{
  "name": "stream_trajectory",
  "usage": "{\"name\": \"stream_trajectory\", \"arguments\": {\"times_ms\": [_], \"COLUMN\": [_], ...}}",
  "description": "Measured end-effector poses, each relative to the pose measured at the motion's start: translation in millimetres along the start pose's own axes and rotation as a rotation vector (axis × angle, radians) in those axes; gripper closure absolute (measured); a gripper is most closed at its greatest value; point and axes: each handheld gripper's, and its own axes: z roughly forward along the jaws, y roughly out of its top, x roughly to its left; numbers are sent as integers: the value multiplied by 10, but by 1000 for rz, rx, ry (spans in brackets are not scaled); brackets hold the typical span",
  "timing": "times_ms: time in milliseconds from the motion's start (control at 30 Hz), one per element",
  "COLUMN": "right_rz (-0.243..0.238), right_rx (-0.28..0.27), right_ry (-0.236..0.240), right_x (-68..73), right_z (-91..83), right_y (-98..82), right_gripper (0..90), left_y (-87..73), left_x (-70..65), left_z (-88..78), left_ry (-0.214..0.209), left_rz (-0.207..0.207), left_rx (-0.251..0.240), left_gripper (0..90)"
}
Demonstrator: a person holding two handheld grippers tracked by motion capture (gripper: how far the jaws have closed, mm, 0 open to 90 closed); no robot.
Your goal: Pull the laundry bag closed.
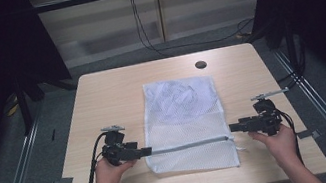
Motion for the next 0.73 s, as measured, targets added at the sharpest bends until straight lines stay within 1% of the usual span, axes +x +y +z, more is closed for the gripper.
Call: {"name": "stream_trajectory", "arguments": {"times_ms": [33, 67, 133, 167, 233, 267, 367, 400, 433, 467, 567, 600, 633, 667, 700, 733], "right_rz": [-4, -1, 10, 14, 6, 9, 4, 1, 0, -4, -4, -2, -1, -1, 1, 4], "right_rx": [-8, -9, -16, -19, -27, -33, -44, -42, -40, -37, -24, -26, -27, -28, -25, -19], "right_ry": [-5, -15, -18, -23, -37, -39, -55, -65, -74, -81, -102, -102, -106, -111, -108, -117], "right_x": [-9, -25, -56, -74, -98, -108, -142, -152, -161, -174, -211, -220, -231, -246, -258, -272], "right_z": [-9, -16, -27, -36, -51, -58, -70, -68, -64, -61, -55, -53, -53, -53, -50, -39], "right_y": [3, 9, 9, 5, 4, 1, -3, -5, -8, -11, -22, -27, -30, -34, -38, -45], "right_gripper": [313, 281, 263, 244, 222, 212, 192, 186, 181, 180, 170, 168, 167, 166, 165, 163], "left_y": [1, 4, 3, 1, -2, -6, -19, -20, -23, -23, -27, -30, -30, -32, -36, -38], "left_x": [4, 15, 30, 36, 57, 71, 100, 113, 119, 134, 162, 171, 182, 194, 209, 224], "left_z": [-9, -26, -47, -57, -76, -80, -91, -98, -97, -103, -105, -99, -99, -96, -84, -83], "left_ry": [18, 23, 42, 49, 59, 68, 90, 98, 103, 112, 120, 127, 136, 136, 150, 156], "left_rz": [12, 23, 36, 36, 41, 44, 41, 46, 38, 47, 37, 36, 37, 35, 37, 42], "left_rx": [-9, -2, -9, -15, -15, -16, -11, -3, -6, -1, -3, -10, -4, 3, 5, 16], "left_gripper": [162, 149, 135, 129, 122, 114, 107, 106, 104, 104, 101, 101, 99, 97, 97, 97]}}
